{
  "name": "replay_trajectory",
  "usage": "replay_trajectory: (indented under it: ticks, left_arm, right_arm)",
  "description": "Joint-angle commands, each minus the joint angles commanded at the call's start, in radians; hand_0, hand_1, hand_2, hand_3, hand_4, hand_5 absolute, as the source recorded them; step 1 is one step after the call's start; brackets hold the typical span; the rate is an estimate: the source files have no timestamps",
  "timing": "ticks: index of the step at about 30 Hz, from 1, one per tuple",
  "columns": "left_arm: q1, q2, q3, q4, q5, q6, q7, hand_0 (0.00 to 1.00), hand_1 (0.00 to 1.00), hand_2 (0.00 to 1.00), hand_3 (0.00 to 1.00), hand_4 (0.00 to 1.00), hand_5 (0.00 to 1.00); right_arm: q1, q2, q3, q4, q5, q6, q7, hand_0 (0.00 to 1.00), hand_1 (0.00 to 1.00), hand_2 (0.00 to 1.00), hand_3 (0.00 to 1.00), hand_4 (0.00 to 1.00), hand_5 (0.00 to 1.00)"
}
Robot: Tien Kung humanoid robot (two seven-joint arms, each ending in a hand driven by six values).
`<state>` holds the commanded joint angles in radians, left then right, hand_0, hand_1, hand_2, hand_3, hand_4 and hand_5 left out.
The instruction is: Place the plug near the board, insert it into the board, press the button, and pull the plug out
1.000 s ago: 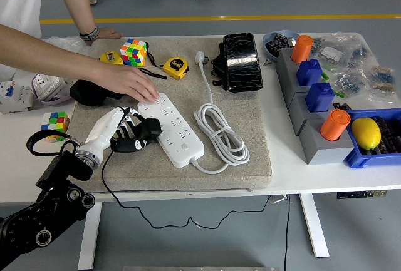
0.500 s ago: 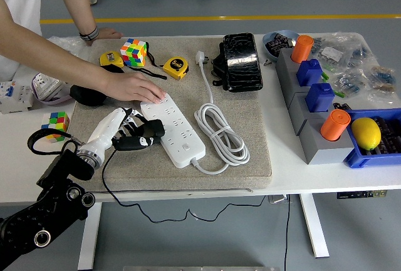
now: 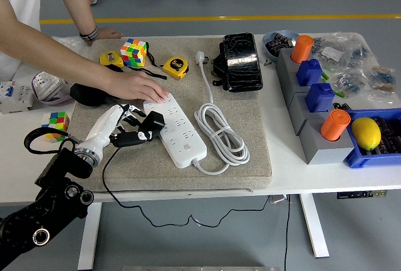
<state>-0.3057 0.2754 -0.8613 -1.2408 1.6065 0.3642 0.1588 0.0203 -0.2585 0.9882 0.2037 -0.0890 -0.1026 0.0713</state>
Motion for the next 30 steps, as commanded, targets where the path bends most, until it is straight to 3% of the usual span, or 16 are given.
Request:
replay_trajectory:
  ticks: [16,17,22,23,30]
  left_arm:
    - [0.003,0.001,-0.005,-0.01,0.001,-0.009,0.003,0.306,0.567,0.572,0.587,0.998,0.482]
    - [0.004,0.002,-0.005,-0.011,0.002,-0.01,0.003,0.289,0.524,0.54,0.562,0.998,0.484]
    - [0.005,0.004,-0.005,-0.02,0.007,-0.01,0.009,0.289,0.524,0.54,0.562,0.998,0.484]
    - [0.005,0.004,-0.005,-0.023,0.007,-0.01,0.01,0.266,0.468,0.501,0.533,0.998,0.483]
    - [0.01,0.008,-0.007,-0.038,0.014,-0.019,0.019,0.249,0.429,0.476,0.515,0.998,0.479]
  right_arm:
    - [0.0,-0.001,0.0,0.0,-0.002,0.0,0.001,0.489,0.541,0.529,0.509,0.814,0.344]
    - [0.0,-0.002,0.0,0.0,-0.002,0.0,0.001,0.489,0.541,0.529,0.509,0.814,0.342]
    - [0.0,-0.001,0.002,0.0,-0.001,0.0,0.002,0.489,0.541,0.529,0.509,0.814,0.342]
    - [0.0,-0.001,0.002,0.0,-0.002,0.0,0.002,0.489,0.541,0.529,0.509,0.814,0.342]
    - [-0.001,-0.001,0.006,0.0,-0.003,-0.001,0.002,0.489,0.541,0.529,0.509,0.814,0.341]
